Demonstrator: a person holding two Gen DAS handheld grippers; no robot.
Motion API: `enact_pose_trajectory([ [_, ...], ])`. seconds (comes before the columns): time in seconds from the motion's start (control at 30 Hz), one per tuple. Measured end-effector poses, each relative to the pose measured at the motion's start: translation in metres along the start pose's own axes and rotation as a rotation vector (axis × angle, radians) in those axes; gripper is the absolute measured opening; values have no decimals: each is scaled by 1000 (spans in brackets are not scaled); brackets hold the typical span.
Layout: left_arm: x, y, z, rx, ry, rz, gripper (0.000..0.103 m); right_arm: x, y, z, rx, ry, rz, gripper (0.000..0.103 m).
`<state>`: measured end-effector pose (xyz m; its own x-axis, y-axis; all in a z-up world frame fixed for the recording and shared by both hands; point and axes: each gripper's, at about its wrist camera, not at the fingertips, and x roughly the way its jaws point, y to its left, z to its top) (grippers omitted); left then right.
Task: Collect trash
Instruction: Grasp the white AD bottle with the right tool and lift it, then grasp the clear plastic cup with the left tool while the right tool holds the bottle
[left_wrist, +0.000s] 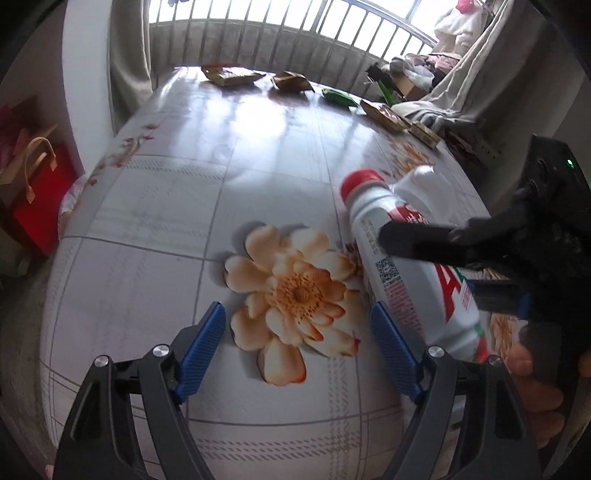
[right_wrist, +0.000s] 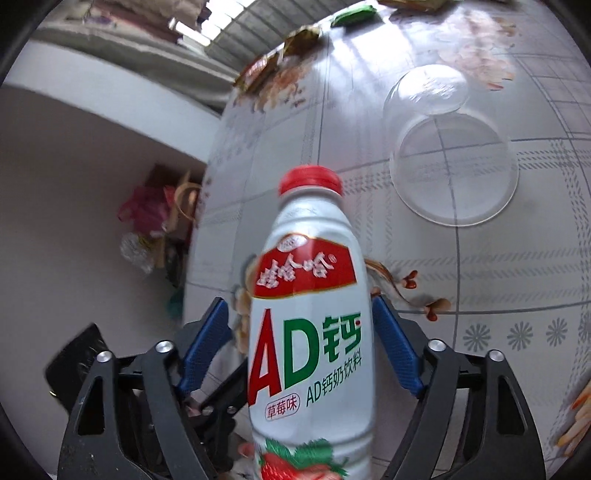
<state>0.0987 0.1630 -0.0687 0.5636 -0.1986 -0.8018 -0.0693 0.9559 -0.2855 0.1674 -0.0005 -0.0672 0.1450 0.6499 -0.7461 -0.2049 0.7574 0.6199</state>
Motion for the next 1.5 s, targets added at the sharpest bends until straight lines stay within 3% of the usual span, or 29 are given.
enact_pose_trajectory([
  [0.17,-5,9,-1,-18,12,12,78,-2,2,-1,-79,44,-50,56],
  [0.4,-22,39,16,-86,-34,83,78,-8,9,-25,-202,97,-58,56],
  [0.57,-27,37,31,-91,-67,76,78,-27,2,-55,-235,112,-80,56],
  [0.73,-23,12,44,-60,-79,5,78,-66,-31,-77,-154,56,-170,55],
  [0.93,-13,-30,57,29,-89,-99,78,-118,-88,-89,45,-60,-243,55],
  [1.2,2,-88,76,167,-136,-183,79,-148,-139,-69,234,-202,-205,55],
  [1.37,28,-123,98,251,-92,-144,81,-143,-146,-50,241,-223,-188,55],
  [1.5,61,-146,110,316,-36,-65,81,-150,-153,-53,226,-228,-183,55],
])
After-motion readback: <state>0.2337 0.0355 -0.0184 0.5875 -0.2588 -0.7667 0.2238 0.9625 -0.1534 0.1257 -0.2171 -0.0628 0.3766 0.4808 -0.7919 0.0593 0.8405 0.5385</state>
